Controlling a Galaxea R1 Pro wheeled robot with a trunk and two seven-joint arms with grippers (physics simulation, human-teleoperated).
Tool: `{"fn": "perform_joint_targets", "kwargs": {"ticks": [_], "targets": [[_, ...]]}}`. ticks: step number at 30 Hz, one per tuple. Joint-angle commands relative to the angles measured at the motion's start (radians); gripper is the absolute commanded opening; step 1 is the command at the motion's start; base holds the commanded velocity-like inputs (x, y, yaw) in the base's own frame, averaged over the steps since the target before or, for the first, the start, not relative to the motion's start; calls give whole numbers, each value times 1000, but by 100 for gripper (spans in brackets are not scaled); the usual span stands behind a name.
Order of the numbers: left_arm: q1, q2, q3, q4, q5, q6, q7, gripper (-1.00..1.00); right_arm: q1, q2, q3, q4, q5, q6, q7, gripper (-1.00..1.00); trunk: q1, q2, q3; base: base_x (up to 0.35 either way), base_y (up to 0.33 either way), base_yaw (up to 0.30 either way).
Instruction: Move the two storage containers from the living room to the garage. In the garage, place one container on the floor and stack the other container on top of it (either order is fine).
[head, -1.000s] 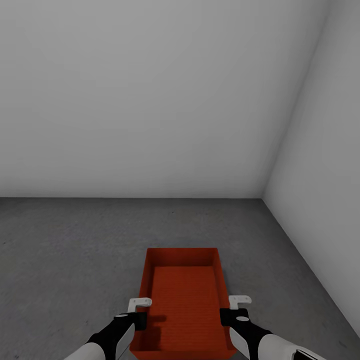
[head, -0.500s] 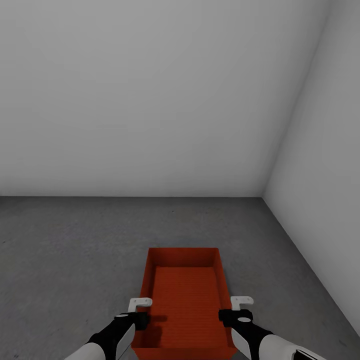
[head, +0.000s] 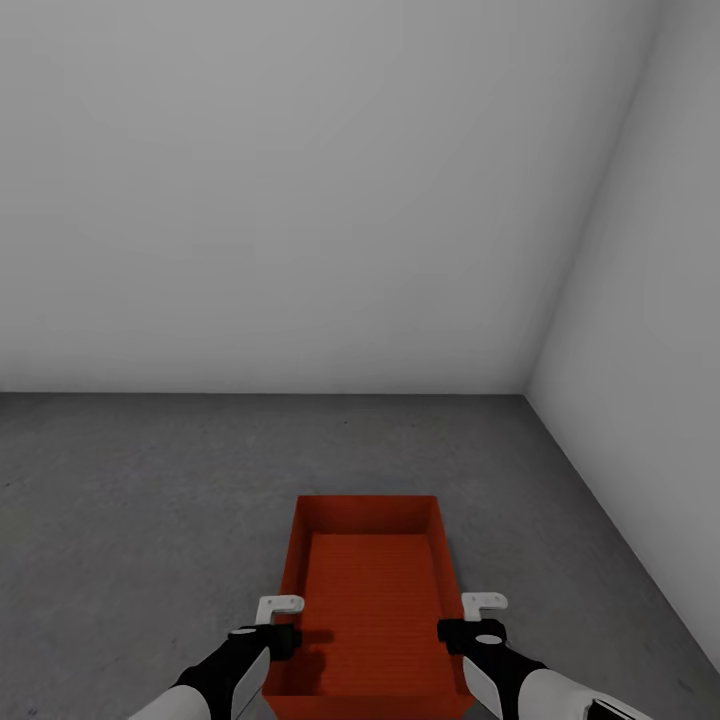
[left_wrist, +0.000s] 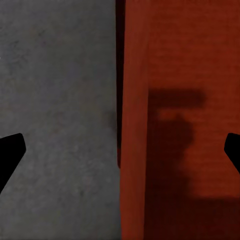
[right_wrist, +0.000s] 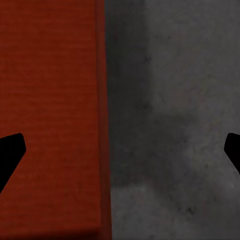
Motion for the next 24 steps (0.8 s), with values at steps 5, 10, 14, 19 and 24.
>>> {"fn": "perform_joint_targets", "kwargs": {"ticks": [5, 10, 14, 19, 24], "targets": [[0, 0, -5, -2, 8, 6, 5, 100, 0, 0, 8, -1, -10, -3, -4, 100, 0, 0, -1, 0, 0, 0], [0, -1, -5, -2, 8, 6, 5, 100, 0, 1, 8, -1, -10, -3, -4, 100, -4, 7, 2, 0, 0, 0], [0, -1, -5, -2, 9, 8, 3, 100, 0, 1, 8, -1, -10, -3, -4, 100, -19, 35, 15, 0, 0, 0], [0, -1, -5, -2, 9, 9, 4, 100, 0, 1, 8, -1, -10, -3, -4, 100, -38, 70, 31, 0, 0, 0], [0, -1, -5, -2, 9, 9, 4, 100, 0, 2, 8, -1, -10, -3, -4, 100, -58, 105, 46, 0, 0, 0]]}}
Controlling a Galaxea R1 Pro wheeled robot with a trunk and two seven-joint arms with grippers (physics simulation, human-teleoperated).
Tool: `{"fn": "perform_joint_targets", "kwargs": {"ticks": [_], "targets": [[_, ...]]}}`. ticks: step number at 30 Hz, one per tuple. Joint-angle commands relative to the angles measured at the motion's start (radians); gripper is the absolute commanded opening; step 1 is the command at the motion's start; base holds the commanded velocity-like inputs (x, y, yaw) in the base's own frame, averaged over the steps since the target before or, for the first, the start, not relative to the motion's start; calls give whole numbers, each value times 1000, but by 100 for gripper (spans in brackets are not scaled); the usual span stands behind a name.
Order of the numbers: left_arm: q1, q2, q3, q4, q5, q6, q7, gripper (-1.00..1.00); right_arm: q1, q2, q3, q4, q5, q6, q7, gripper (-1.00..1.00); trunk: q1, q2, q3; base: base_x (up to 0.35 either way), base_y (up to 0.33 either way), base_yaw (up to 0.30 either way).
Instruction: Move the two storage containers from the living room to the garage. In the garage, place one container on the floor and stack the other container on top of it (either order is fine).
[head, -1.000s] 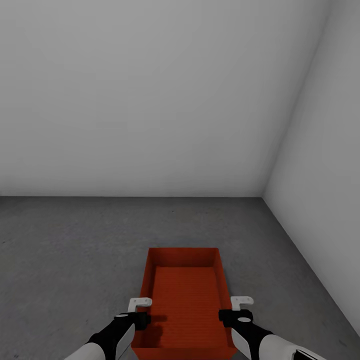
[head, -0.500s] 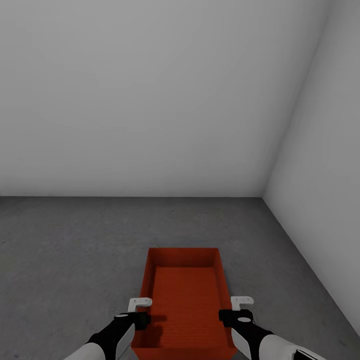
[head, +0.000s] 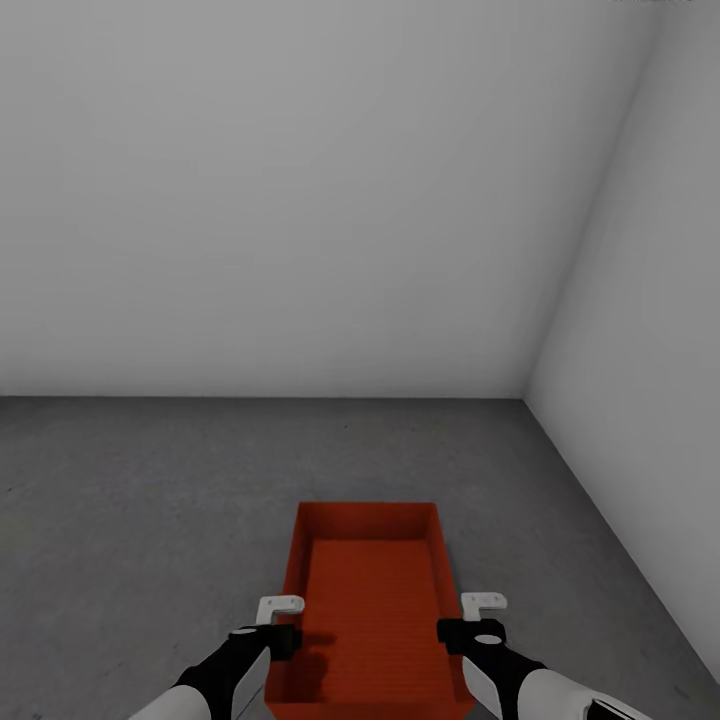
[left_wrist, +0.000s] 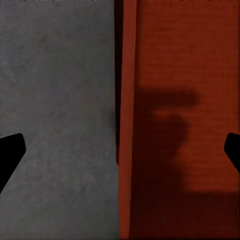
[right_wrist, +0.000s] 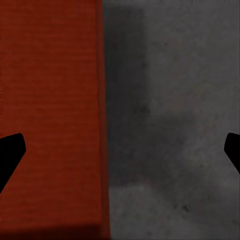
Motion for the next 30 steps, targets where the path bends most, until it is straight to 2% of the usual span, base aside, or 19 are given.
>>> {"fn": "perform_joint_targets", "kwargs": {"ticks": [1, 30], "targets": [[0, 0, -5, -2, 8, 6, 5, 100, 0, 0, 8, -1, -10, -2, -4, 100, -4, 7, 2, 0, 0, 0], [0, 0, -5, -2, 8, 4, 5, 100, 0, 0, 8, -1, -10, -7, -5, 100, -115, 210, 93, 0, 0, 0]]}}
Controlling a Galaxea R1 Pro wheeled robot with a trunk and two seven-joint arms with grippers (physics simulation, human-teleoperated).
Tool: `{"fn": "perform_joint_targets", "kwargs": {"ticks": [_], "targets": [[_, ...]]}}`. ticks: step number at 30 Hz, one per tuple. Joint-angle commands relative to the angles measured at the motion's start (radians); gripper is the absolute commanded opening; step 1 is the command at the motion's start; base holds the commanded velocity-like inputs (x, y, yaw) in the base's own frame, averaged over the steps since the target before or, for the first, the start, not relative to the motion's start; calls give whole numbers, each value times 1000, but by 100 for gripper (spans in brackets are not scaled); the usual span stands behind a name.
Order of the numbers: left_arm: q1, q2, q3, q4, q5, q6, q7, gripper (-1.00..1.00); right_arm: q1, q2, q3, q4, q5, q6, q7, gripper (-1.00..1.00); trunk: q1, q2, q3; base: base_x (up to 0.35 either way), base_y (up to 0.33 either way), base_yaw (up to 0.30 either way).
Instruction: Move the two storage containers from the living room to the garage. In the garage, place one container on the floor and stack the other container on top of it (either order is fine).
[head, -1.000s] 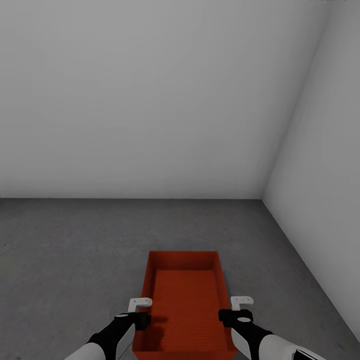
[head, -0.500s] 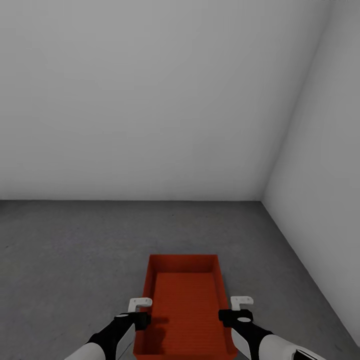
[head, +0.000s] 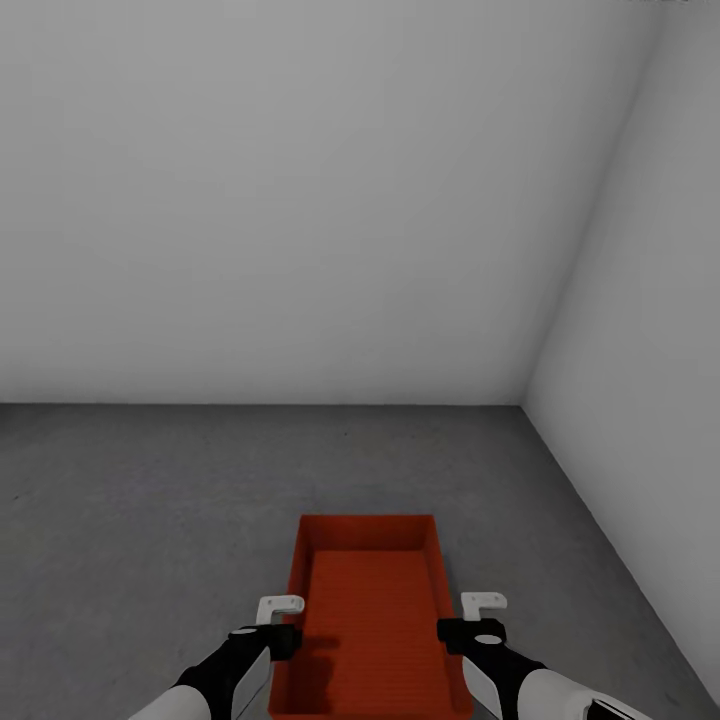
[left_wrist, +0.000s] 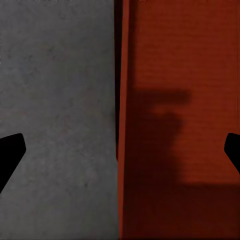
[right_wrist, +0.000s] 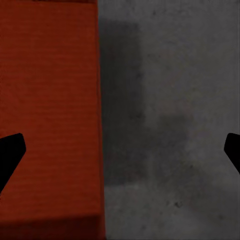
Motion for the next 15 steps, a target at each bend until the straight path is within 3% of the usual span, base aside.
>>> {"fn": "perform_joint_targets", "kwargs": {"ticks": [1, 15], "targets": [[0, 1, -5, -2, 8, 6, 5, 100, 0, 0, 8, -1, -10, -2, -4, 100, -4, 7, 2, 0, 0, 0], [0, 0, -5, -2, 8, 6, 5, 100, 0, 0, 8, -1, -10, -2, -4, 100, -58, 105, 46, 0, 0, 0]]}}
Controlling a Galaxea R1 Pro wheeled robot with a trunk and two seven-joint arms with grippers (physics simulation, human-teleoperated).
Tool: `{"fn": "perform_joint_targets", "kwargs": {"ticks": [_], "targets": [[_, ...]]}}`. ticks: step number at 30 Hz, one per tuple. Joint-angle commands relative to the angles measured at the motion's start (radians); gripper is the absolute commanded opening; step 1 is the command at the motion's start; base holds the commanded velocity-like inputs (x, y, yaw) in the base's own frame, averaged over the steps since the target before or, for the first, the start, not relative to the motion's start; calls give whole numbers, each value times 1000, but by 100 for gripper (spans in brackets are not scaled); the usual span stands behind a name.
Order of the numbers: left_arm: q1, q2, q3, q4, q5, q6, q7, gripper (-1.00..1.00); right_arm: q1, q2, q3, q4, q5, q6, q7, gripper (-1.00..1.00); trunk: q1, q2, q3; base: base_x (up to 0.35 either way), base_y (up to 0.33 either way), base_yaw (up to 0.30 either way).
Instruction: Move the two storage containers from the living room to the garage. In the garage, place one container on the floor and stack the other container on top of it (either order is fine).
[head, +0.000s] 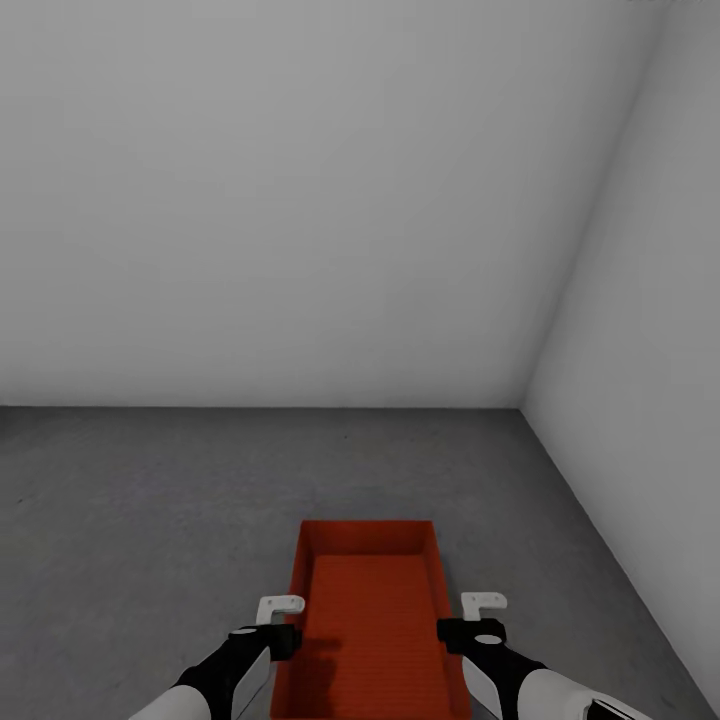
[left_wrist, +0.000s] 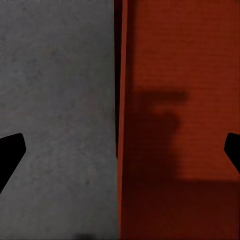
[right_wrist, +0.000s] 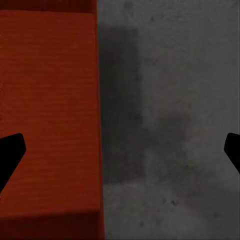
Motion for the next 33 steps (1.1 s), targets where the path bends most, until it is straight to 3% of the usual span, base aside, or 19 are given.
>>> {"fn": "perform_joint_targets", "kwargs": {"ticks": [1, 28, 33], "targets": [[0, 0, -5, -2, 8, 6, 5, 100, 0, 0, 8, -1, -10, -2, -4, 100, -4, 7, 2, 0, 0, 0], [0, 0, -5, -2, 8, 6, 5, 100, 0, 0, 9, -1, -10, -4, -4, 100, -108, 196, 87, 0, 0, 0], [0, 0, -5, -2, 8, 5, 5, 100, 0, 0, 10, -1, -10, -4, -4, 100, -108, 196, 87, 0, 0, 0]]}}
